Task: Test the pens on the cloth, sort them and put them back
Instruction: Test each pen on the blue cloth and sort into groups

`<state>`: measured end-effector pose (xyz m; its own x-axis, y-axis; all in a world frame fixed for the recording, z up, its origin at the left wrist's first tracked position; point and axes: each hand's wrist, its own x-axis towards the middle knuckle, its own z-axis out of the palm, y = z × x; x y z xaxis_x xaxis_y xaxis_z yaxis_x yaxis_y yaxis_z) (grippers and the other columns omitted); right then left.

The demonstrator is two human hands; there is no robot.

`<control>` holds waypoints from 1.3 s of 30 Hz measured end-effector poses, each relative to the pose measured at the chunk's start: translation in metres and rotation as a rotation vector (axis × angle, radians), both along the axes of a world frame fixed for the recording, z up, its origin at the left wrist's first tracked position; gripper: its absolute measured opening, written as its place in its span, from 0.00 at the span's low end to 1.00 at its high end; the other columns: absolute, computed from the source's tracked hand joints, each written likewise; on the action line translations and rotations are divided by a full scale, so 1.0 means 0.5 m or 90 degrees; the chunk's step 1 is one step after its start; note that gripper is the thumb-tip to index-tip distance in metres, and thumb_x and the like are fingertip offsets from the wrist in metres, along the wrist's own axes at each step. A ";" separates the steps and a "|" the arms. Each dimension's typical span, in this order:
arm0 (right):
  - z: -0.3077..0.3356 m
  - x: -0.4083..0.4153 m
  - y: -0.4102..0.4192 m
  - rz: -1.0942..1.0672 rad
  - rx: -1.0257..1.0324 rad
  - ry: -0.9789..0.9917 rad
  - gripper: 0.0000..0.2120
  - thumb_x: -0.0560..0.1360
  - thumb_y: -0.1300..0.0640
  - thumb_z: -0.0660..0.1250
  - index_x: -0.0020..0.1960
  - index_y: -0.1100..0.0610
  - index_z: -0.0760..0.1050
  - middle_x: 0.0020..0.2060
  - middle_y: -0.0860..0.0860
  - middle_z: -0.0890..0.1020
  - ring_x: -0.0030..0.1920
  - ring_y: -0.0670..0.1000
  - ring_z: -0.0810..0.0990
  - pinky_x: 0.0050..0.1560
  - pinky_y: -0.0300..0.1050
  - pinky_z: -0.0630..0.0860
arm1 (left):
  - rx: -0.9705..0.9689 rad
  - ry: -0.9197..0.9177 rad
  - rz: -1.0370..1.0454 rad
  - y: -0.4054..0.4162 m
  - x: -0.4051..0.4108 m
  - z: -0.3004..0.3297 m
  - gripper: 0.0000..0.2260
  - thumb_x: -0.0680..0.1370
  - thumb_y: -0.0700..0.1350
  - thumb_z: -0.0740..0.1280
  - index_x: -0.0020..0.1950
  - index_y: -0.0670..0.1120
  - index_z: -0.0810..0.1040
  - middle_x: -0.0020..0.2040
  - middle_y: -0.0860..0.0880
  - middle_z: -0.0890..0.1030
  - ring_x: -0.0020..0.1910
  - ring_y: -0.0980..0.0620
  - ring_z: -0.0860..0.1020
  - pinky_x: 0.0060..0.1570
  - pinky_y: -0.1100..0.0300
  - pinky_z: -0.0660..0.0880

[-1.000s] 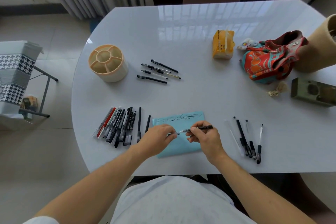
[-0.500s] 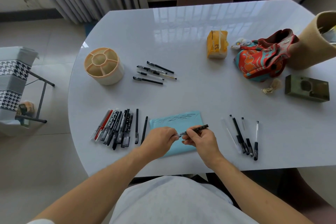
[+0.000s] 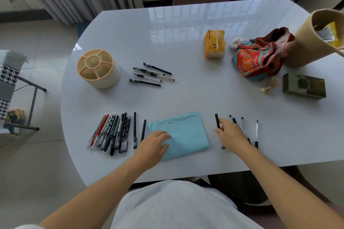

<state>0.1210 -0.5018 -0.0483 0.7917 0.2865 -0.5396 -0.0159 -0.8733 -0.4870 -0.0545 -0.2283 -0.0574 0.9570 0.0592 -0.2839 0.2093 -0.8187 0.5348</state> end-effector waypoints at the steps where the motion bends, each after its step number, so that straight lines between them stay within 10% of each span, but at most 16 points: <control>1: -0.005 -0.001 -0.002 0.022 -0.021 -0.013 0.17 0.83 0.56 0.64 0.71 0.54 0.73 0.49 0.51 0.81 0.48 0.53 0.79 0.45 0.46 0.73 | 0.001 -0.006 0.007 0.003 -0.001 -0.002 0.14 0.82 0.49 0.64 0.67 0.50 0.77 0.68 0.54 0.75 0.68 0.54 0.72 0.66 0.57 0.72; 16: 0.009 0.022 0.126 0.068 0.035 -0.191 0.08 0.77 0.61 0.67 0.54 0.56 0.83 0.50 0.54 0.83 0.49 0.57 0.82 0.49 0.48 0.76 | 0.026 0.014 0.076 0.038 -0.038 0.022 0.13 0.82 0.46 0.63 0.65 0.51 0.78 0.68 0.55 0.75 0.67 0.57 0.72 0.65 0.66 0.64; 26: 0.025 0.099 0.441 0.191 0.126 -0.169 0.15 0.81 0.55 0.64 0.66 0.55 0.80 0.63 0.54 0.81 0.62 0.57 0.80 0.63 0.50 0.75 | 0.021 0.040 0.128 0.063 -0.084 0.038 0.14 0.81 0.46 0.61 0.66 0.53 0.77 0.67 0.58 0.75 0.65 0.58 0.73 0.64 0.60 0.72; 39: -0.082 0.131 0.519 0.236 0.050 -0.309 0.09 0.82 0.55 0.63 0.53 0.58 0.80 0.54 0.56 0.79 0.51 0.60 0.80 0.46 0.49 0.75 | -0.015 -0.025 0.207 0.127 -0.077 0.048 0.13 0.82 0.45 0.63 0.65 0.54 0.78 0.68 0.60 0.75 0.66 0.62 0.71 0.63 0.70 0.63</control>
<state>0.1863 -0.2425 -0.0894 0.7815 0.6142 -0.1094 0.5218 -0.7396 -0.4252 -0.0929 -0.1646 -0.0333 0.8992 0.3573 -0.2527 0.4369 -0.6995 0.5655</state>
